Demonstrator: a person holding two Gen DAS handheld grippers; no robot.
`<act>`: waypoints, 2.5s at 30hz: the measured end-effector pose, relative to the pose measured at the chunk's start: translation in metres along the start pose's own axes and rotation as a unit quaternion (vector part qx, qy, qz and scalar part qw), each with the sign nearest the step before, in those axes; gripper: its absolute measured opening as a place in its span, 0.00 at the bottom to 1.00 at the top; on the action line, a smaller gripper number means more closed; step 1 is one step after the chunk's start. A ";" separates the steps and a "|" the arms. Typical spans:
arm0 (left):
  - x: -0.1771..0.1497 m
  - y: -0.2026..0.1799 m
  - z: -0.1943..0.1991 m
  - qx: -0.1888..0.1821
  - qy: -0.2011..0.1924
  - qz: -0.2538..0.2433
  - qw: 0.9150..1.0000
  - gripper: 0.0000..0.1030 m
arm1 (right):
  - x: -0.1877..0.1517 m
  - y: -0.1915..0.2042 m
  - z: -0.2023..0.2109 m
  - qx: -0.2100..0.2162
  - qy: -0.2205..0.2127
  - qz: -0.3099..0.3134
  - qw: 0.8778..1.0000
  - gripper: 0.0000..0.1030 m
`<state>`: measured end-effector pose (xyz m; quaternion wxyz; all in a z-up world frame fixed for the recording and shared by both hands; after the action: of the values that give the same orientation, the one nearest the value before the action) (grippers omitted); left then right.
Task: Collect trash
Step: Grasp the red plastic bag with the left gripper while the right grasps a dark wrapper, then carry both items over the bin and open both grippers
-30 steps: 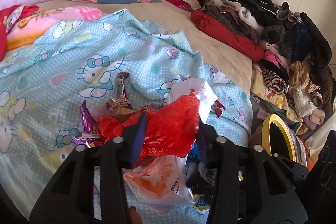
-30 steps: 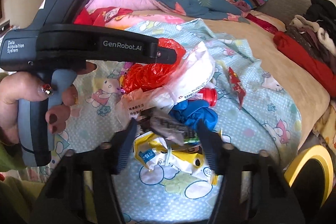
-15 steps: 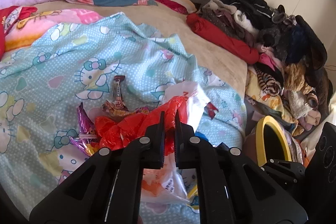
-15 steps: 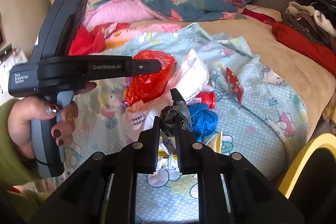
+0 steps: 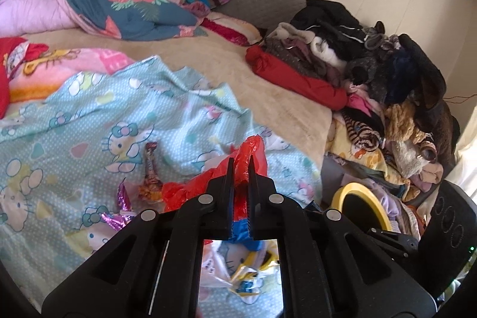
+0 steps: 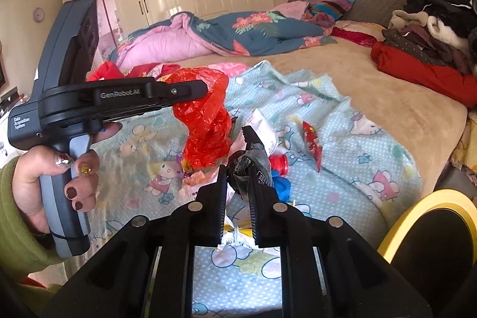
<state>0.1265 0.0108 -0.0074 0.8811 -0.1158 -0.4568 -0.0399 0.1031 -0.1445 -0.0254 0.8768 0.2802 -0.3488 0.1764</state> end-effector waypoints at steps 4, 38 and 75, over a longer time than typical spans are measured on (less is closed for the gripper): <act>0.009 -0.014 0.007 -0.011 -0.012 -0.009 1.000 0.03 | 0.005 -0.005 0.013 -0.002 -0.014 -0.008 1.000 0.13; 0.019 -0.122 -0.004 -0.076 -0.006 -0.083 0.994 0.03 | -0.002 -0.095 0.106 -0.069 -0.094 -0.089 0.989 0.13; -0.021 -0.243 -0.064 -0.172 0.062 -0.157 0.971 0.03 | -0.042 -0.216 0.172 -0.151 -0.120 -0.219 0.957 0.13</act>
<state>0.1220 -0.2410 -0.0193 0.8575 -0.1896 -0.3996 -0.2628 0.0948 -0.4232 -0.0311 0.8778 0.2332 -0.4040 -0.1090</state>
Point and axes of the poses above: each gripper's, at about its wrist camera, not at the fingertips, and z roughly against the way its jaws point, y to its left, x to its top, the point moved 3 cm from there along -z, roughly the way its jaws point, and after that the axes turned 15 degrees about -z, right-handed, at the moved point
